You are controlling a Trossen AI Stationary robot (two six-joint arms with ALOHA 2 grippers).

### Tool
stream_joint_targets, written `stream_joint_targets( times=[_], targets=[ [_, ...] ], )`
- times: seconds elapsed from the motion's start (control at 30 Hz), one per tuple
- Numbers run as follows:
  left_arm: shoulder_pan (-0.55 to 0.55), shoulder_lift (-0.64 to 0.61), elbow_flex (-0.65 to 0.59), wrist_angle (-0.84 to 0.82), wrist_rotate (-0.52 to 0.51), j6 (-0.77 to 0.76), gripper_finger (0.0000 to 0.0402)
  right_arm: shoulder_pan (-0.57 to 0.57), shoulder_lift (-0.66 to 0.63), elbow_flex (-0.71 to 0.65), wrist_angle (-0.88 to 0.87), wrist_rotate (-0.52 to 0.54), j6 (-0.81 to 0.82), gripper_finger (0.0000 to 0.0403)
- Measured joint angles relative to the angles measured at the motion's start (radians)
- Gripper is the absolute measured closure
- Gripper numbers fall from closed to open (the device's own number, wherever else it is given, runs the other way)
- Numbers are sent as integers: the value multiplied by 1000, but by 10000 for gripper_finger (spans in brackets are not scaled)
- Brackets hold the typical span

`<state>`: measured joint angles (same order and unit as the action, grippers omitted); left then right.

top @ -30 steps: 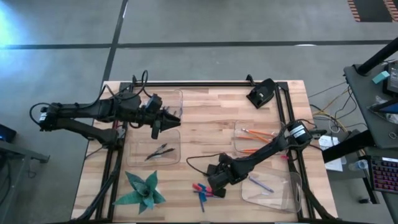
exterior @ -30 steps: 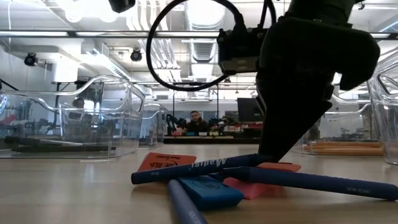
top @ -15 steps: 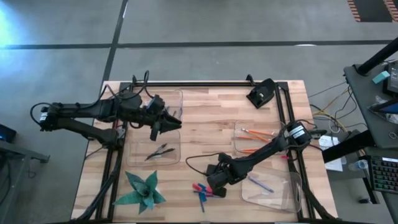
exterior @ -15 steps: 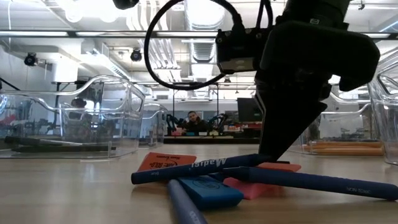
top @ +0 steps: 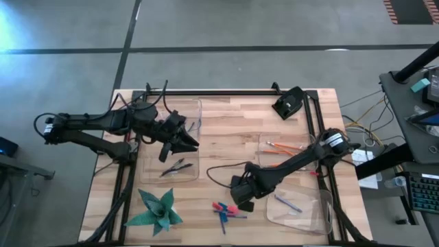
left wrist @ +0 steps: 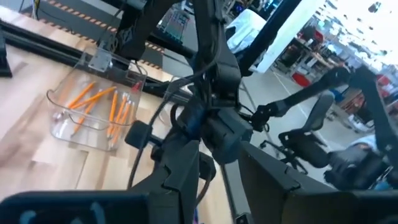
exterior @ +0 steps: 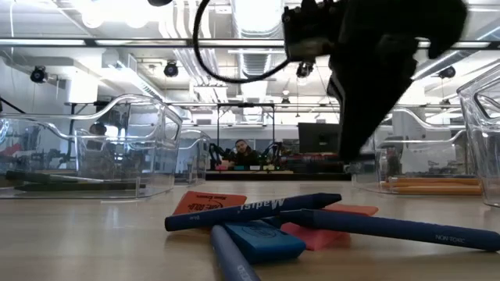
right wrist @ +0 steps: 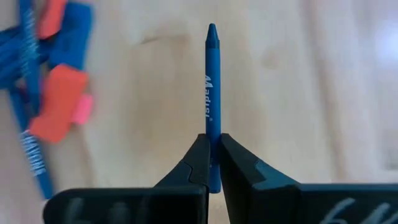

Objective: Sort crayons/erasers/pens/pencils in bins
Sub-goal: Put the blue crayon into the top transparent bin

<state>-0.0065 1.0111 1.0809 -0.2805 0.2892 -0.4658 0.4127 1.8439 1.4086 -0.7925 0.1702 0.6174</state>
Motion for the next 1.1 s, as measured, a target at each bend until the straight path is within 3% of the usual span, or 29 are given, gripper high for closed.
stream_joint_targets(
  times=[0.3, 0.6, 0.73, 0.93, 1.1],
  targets=[
    [7, 0, 0, 1, 1, 161, 304, -42, -182, 0, -117, 135, 21, 390],
    [7, 53, -2, 26, -20, 329, 304, -58, -402, 0, -25, 499, 63, 390],
    [7, 96, -2, 75, -82, 412, 304, -58, -464, 0, 141, 590, -66, 390],
    [7, 161, -1, 254, -173, 446, 304, -63, -488, -2, 438, 597, -385, 390],
    [13, 198, 8, 346, -261, 398, 303, -84, -505, 31, 476, 590, -539, 390]
  ],
)
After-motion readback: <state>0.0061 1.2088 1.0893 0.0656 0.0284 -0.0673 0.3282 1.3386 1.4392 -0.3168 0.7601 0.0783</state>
